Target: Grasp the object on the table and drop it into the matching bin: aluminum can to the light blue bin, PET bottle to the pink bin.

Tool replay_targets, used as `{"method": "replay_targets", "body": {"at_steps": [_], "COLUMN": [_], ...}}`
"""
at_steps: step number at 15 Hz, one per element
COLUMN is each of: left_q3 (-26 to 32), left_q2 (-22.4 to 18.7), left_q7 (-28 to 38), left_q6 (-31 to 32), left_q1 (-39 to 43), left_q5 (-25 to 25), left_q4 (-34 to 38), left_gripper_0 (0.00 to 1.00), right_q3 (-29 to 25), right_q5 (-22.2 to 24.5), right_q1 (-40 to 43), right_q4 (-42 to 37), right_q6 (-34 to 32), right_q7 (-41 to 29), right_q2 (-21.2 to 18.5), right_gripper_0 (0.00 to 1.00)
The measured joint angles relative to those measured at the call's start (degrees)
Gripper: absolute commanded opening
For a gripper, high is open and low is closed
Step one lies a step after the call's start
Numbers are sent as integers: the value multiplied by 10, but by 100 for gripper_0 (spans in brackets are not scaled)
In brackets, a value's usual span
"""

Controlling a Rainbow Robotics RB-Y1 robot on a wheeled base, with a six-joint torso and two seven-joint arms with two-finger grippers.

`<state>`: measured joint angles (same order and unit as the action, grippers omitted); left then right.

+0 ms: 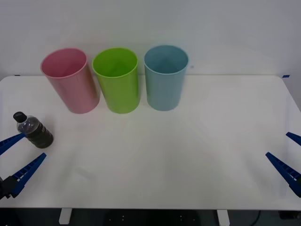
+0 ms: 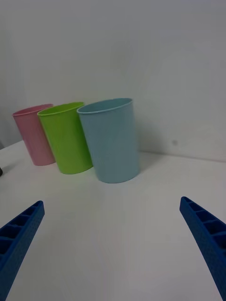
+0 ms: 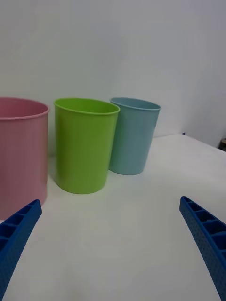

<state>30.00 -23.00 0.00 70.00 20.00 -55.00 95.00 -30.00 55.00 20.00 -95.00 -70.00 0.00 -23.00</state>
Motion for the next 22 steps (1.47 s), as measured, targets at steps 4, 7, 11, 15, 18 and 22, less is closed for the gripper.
{"method": "replay_targets", "body": {"at_steps": [4,7,11,15,18,22], "left_q3": [-5,-10,-6,-8,-7,-6], "left_q2": [13,8,7,7,7,7], "left_q7": [0,1,-1,-10,-15,-21], "left_q6": [0,-2,-21,-72,-100,-154], "left_q1": [-5,-8,-1,22,42,73], "left_q5": [1,10,10,11,10,10], "left_q4": [-4,-2,-6,-6,-7,-7], "left_gripper_0": [100,100,100,100,100,100], "right_q3": [0,0,0,0,0,0], "right_q5": [0,0,0,0,0,0], "right_q1": [0,0,0,0,0,0], "right_q4": [0,0,0,0,0,0], "right_q6": [0,0,0,0,0,0], "right_q7": [0,0,0,0,0,0], "right_q2": [0,0,0,0,0,0], "right_gripper_0": [100,100,100,100,100,100]}}
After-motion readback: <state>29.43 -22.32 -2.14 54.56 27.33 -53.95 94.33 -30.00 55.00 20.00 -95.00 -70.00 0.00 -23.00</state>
